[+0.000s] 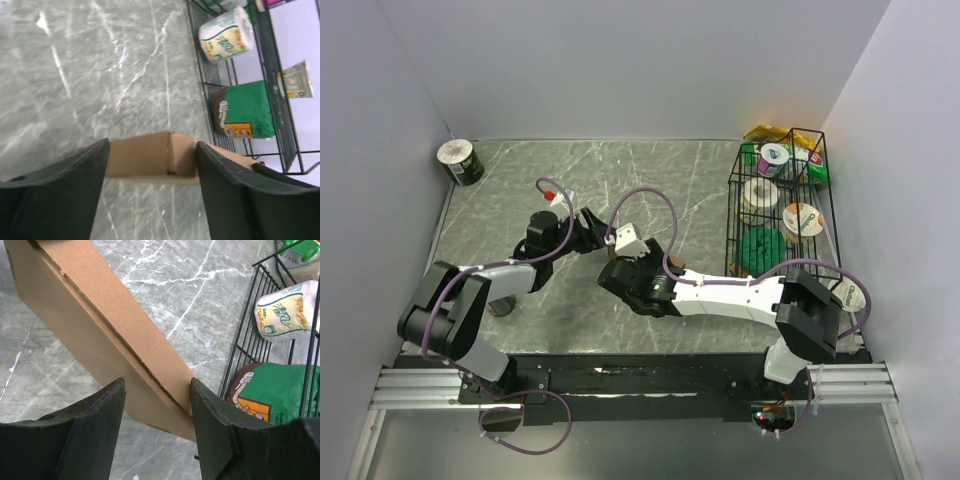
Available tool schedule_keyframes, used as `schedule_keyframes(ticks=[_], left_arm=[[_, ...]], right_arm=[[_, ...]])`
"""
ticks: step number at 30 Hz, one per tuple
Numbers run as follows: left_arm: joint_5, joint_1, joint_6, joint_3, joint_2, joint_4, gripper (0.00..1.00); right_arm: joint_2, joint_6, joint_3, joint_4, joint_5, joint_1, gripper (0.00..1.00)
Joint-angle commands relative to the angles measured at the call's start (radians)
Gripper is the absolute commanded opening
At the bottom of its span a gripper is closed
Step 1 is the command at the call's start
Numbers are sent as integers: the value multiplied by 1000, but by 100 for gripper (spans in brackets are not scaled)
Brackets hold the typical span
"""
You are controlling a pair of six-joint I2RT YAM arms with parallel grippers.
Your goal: Fold the paper box
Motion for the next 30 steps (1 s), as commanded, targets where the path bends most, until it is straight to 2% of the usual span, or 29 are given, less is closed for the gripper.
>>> schedule_keyframes(ticks=[1, 2, 5, 6, 8, 12, 19, 23, 26, 27, 30], left_arm=[[31, 5, 3, 21, 63, 61, 63], [30, 5, 11, 13, 71, 61, 60], [31, 5, 38, -4, 83, 75, 53], [36, 5, 57, -4, 88, 66, 48], [38, 5, 80, -2, 94, 52, 46], [27, 5, 150, -5, 89, 15, 42], [28, 2, 207, -10, 94, -2, 40], [24, -4, 242, -10, 91, -14, 40], [12, -10, 265, -8, 80, -29, 39], [7, -13, 270, -8, 77, -34, 39], [-2, -19, 287, -10, 63, -46, 39]], right_arm=[[31, 70, 9, 29, -182, 3, 63], [31, 72, 12, 24, -180, 5, 64], [12, 81, 24, -10, -194, 3, 87], [8, 79, 27, -22, -223, 2, 89], [-3, 93, 58, -63, -237, 2, 92], [-63, 193, 133, -210, -266, 2, 94], [-196, 360, 185, -336, -344, -3, 94], [-287, 545, 155, -405, -381, -50, 94], [-438, 663, 36, -339, -449, -104, 92], [-533, 693, -61, -306, -474, -122, 91], [-703, 799, -246, -175, -516, -162, 83]])
